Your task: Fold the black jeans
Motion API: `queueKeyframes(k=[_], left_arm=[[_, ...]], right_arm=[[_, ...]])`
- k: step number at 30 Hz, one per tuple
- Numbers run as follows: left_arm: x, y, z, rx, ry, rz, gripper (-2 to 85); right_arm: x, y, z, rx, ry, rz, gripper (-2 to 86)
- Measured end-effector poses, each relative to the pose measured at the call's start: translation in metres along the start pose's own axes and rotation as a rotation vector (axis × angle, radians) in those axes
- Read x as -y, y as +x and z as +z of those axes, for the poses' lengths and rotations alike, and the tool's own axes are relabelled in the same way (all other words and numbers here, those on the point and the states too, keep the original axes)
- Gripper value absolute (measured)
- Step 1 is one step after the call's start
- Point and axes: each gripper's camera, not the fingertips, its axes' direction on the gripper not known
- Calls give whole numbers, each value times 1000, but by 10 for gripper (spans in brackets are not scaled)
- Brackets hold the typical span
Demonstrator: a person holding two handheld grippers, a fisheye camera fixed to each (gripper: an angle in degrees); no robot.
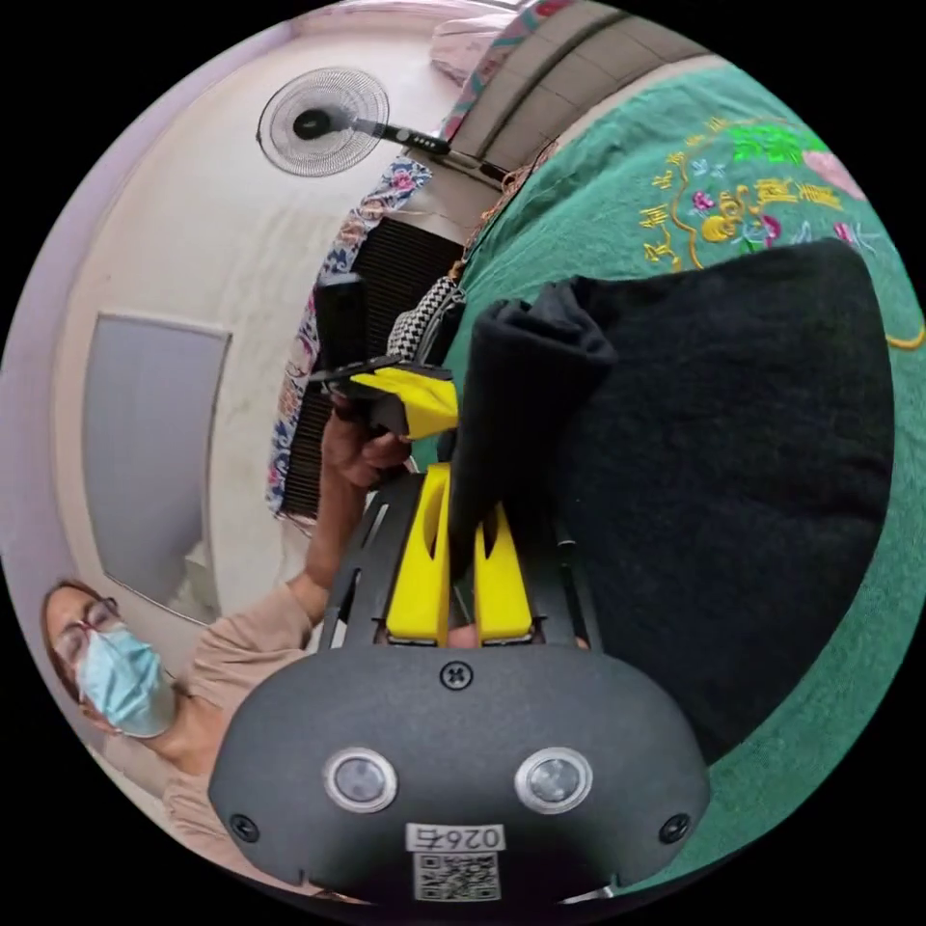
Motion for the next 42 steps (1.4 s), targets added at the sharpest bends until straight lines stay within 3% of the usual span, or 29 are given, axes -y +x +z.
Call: queueKeyframes(k=[5, 7, 12, 15, 19, 21, 26, 29, 31, 34, 38, 42], left_arm=[[-22, 22, -61, 323, 181, -42, 87], [-34, 20, -85, 418, 264, -120, 162], [-39, 7, -102, 498, 209, -266, 195], [-36, -5, -94, 502, 103, -341, 200], [-27, 0, -85, 530, 59, -334, 210], [-25, 5, -85, 543, 50, -344, 223], [-24, 21, -87, 691, 16, -374, 256], [-14, 25, -67, 527, -26, -298, 283], [-2, 22, -43, 552, -132, -302, 276], [12, 35, -16, 740, -257, -265, 265], [14, 40, -14, 755, -232, -295, 245], [9, 42, -22, 769, -206, -310, 208]], right_arm=[[4, -31, -73, -75, 67, -87, -7], [-3, -67, -123, -219, 157, -197, -7], [-18, -128, -211, -669, 131, -277, 10], [-40, -120, -254, -921, 59, -95, 51], [-80, -79, -315, -1232, 155, 323, 55], [-90, -82, -325, -1319, 219, 375, 48], [-79, -131, -301, -1109, 311, 76, 54], [-52, -140, -251, -1020, 137, -63, 79], [-32, -137, -205, -979, -26, -96, 97], [-19, -136, -146, -1009, -178, -118, 137], [-11, -120, -83, -1075, -353, -90, 154], [-16, -115, -52, -1174, -466, -52, 52]])
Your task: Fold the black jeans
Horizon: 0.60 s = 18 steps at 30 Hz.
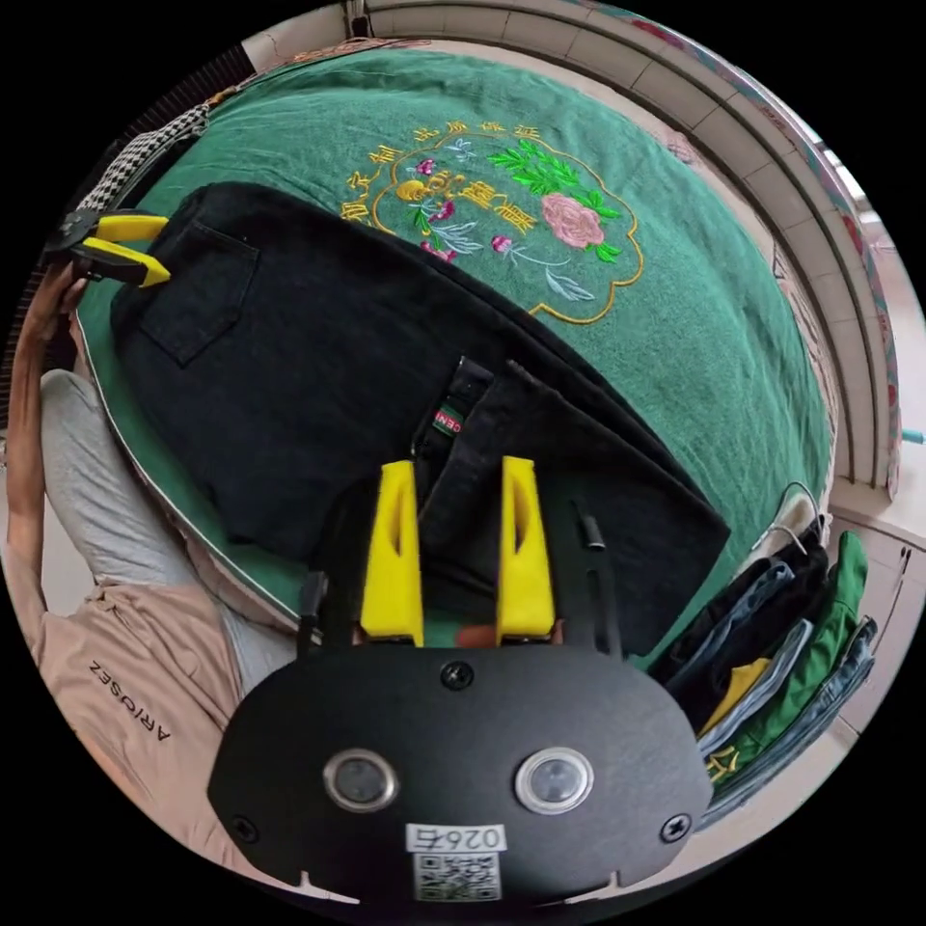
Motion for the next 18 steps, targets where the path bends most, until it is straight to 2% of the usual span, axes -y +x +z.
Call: queueKeyframes(k=[1, 5, 7, 9, 11, 14, 16, 18], left_arm=[[-2, 0, -1, 4, 0, 10, 201], [-9, 2, -7, 1, 16, 46, 139], [-19, 3, -17, -48, 70, 71, 83], [-30, 1, -28, -82, 132, 77, 69], [-40, 0, -38, -96, 182, 74, 63], [-62, 1, -66, -98, 316, 65, 59], [-83, 2, -93, -43, 432, 41, 54], [-102, 2, -112, 46, 514, -2, 50]], right_arm=[[-8, -2, -7, -3, 24, -4, 26], [-46, 12, -22, 63, 105, 53, 10], [-81, 20, -36, 49, 181, 123, 6], [-110, 23, -51, 22, 263, 180, 5], [-141, 18, -67, -68, 355, 242, 3], [-199, -8, -98, -314, 565, 339, 2], [-244, -29, -112, -479, 706, 424, 2], [-276, -40, -116, -548, 794, 481, 1]])
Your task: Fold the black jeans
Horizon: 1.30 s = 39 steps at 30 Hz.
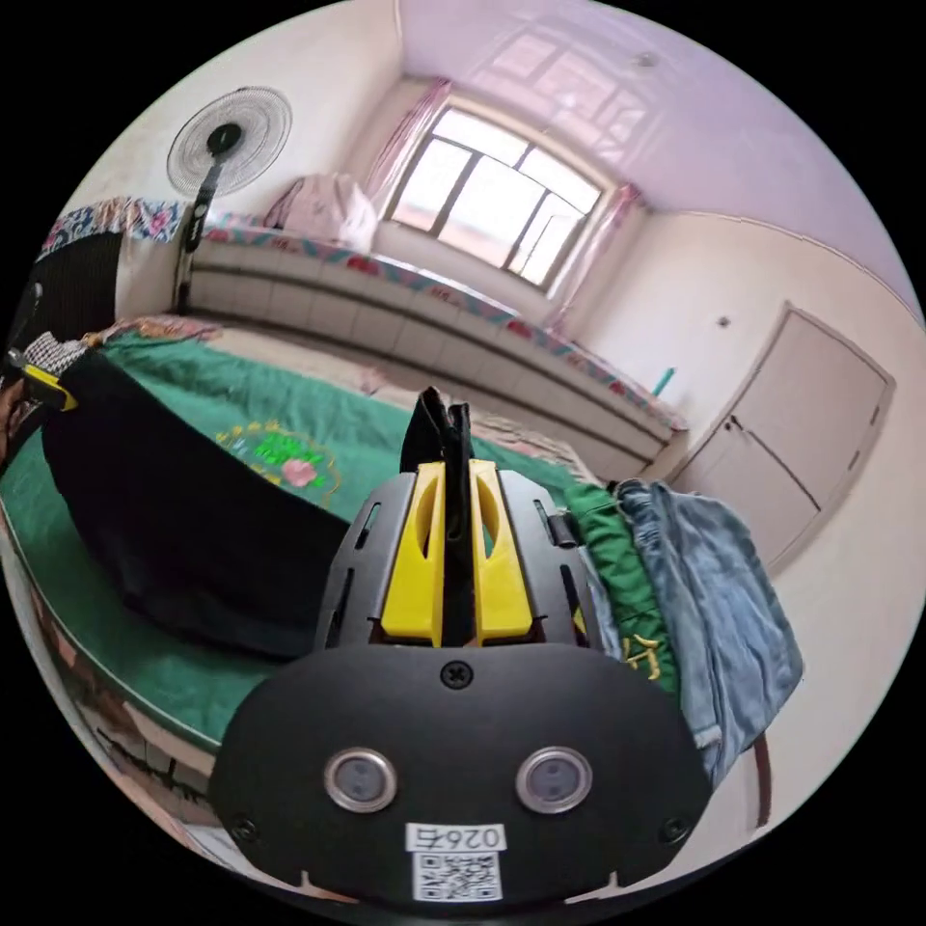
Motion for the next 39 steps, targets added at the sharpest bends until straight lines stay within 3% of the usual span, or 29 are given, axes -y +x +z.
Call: queueKeyframes(k=[5, 11, 13, 15, 18, 19, 25, 27, 30, 32, 36, 39], left_arm=[[-23, -35, -36, 250, 91, -143, 54], [-60, -134, 18, 306, -179, -481, 37], [-79, -150, 7, 360, -136, -598, 12], [-89, -145, -9, 260, 15, -557, 13], [-98, -134, -17, -30, 242, -415, 57], [-96, -132, -8, -68, 245, -386, 73], [-67, -124, 86, -11, -92, -281, 193], [-64, -123, 119, -23, -221, -241, 184], [-65, -106, 135, 202, -265, -152, 158], [-67, -105, 140, 216, -269, -126, 148], [-82, -124, 142, 197, -242, -143, 88], [-95, -138, 139, 186, -207, -177, 36]], right_arm=[[-46, 44, -21, -164, 53, 135, 1], [-120, 146, 55, -281, -231, 454, 36], [-158, 177, 66, -171, -225, 603, 57], [-175, 186, 63, -22, -137, 662, 53], [-175, 170, 74, 163, -64, 578, 45], [-168, 157, 88, 208, -103, 512, 44], [-141, 76, 179, 316, -326, 189, 69], [-142, 59, 215, 318, -415, 134, 86], [-157, 43, 281, 367, -608, 101, 96], [-174, 39, 314, 352, -700, 104, 99], [-195, 53, 338, 408, -668, 191, 83], [-201, 52, 348, 417, -661, 155, 11]])
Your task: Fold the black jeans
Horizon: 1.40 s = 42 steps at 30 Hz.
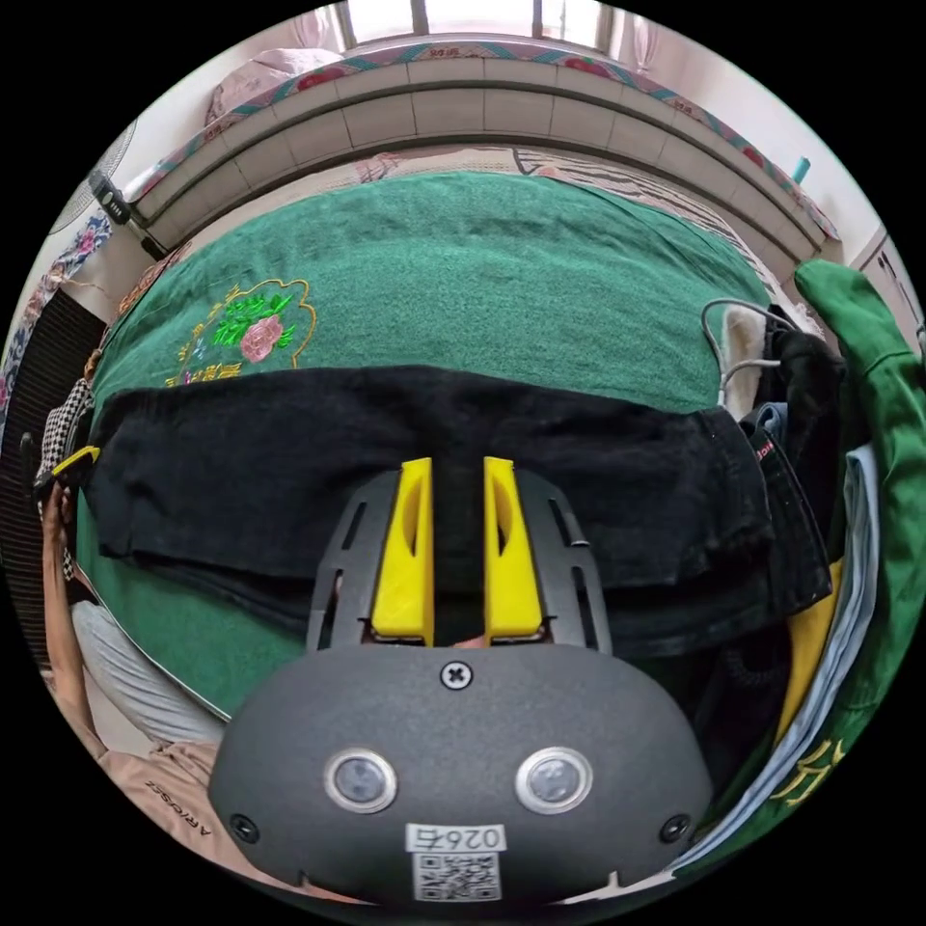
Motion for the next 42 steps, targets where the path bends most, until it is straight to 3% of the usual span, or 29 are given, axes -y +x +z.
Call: queueKeyframes(k=[5, 9, 16, 21, 26, 29, 33, 36, 39, 42], left_arm=[[-16, -25, -2, -108, 61, -58, 11], [-38, -52, -12, -268, 182, -92, 5], [-95, -91, -25, -586, 456, -76, 3], [-149, -107, -32, -737, 552, 29, 1], [-199, -90, -40, -653, 402, 331, -3], [-229, -79, -13, -557, 171, 380, -7], [-258, -103, 30, -593, -62, 223, -9], [-276, -139, 46, -599, -89, -42, -9], [-292, -165, 37, -529, 4, -242, -8], [-300, -174, 3, -441, 243, -364, -2]], right_arm=[[-3, -4, 6, -54, 26, -68, -12], [-23, 4, -16, -36, 174, -58, -15], [-99, 48, -62, 225, 519, 17, -15], [-151, 84, -71, 381, 572, -23, -16], [-216, 101, -57, 406, 542, -129, -16], [-235, 99, -35, 345, 391, -219, -15], [-237, 93, -6, 344, 168, -280, -12], [-239, 81, 5, 279, 94, -285, -9], [-245, 86, 0, 206, 71, -193, -10], [-262, 101, -18, 137, 142, -66, -9]])
